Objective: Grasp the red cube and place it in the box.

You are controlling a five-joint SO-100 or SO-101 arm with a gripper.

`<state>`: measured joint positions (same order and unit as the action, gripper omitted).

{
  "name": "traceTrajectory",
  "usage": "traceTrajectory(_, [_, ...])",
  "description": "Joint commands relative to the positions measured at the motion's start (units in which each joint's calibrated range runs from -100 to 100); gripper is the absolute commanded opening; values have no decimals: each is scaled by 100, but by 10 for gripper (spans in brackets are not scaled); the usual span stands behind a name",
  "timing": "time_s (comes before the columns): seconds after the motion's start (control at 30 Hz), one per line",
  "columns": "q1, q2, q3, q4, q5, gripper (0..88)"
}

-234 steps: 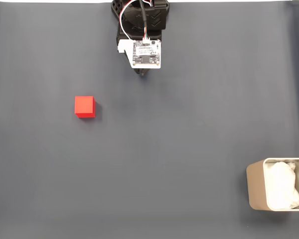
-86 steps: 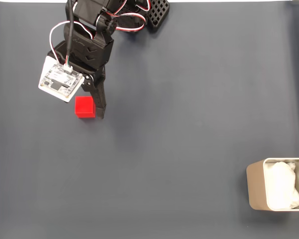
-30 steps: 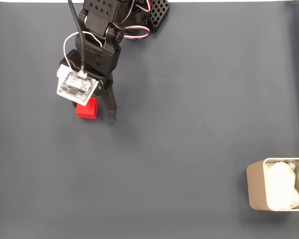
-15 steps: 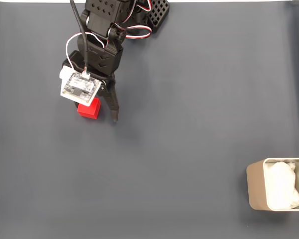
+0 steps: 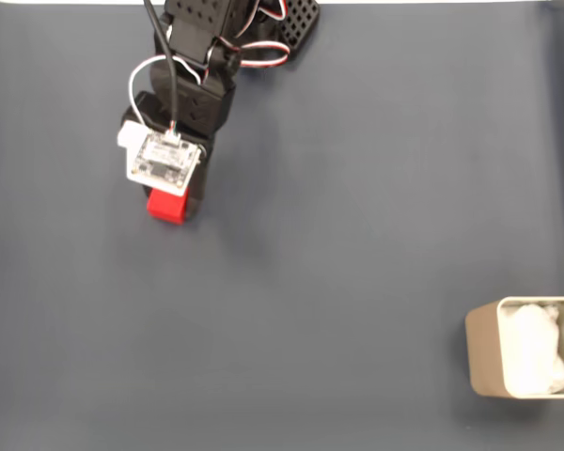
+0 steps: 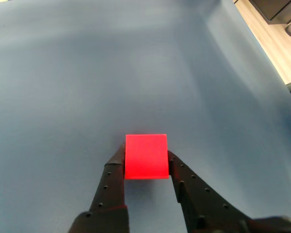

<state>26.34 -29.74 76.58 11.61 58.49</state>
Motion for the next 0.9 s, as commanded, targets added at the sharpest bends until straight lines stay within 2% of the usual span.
traceTrajectory(0.0, [23,-206,-21,35,68,51])
traceTrajectory(0.13, [23,-206,-49,68,68,0])
traceTrajectory(0.63, [-77,-76,-377,166,-190,0])
traceTrajectory(0.87, [-354,80,-1098,420,-454,0])
